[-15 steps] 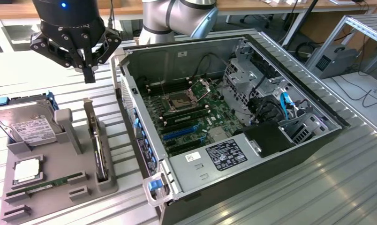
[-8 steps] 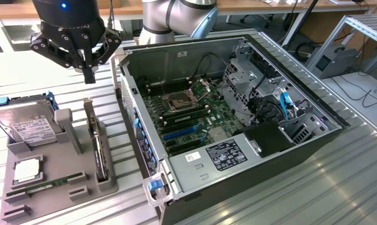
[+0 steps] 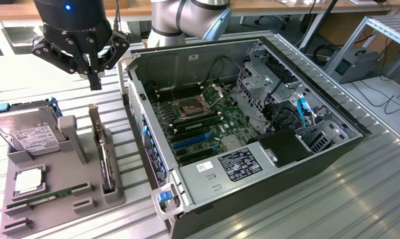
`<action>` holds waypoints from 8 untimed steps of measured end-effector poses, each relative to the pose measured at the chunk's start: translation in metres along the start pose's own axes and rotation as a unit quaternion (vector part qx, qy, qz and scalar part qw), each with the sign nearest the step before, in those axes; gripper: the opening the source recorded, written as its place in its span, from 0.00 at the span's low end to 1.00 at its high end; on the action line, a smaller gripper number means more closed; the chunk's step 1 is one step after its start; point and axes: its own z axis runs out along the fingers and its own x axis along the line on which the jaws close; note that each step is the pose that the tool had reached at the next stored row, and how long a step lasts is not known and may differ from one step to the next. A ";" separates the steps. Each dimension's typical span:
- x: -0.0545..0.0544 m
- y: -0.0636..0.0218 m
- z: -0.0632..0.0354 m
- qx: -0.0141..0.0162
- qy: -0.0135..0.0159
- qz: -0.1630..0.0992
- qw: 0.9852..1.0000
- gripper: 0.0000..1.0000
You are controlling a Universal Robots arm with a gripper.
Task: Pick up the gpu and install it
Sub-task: 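Reach for the gpu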
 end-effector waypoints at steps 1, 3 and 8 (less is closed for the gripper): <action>0.000 -0.0005 0.0000 0.000 0.000 0.000 1.000 0.11; 0.000 -0.0015 -0.0001 0.000 0.000 0.000 1.000 0.11; 0.000 -0.0038 -0.0002 0.000 0.000 0.000 1.000 0.11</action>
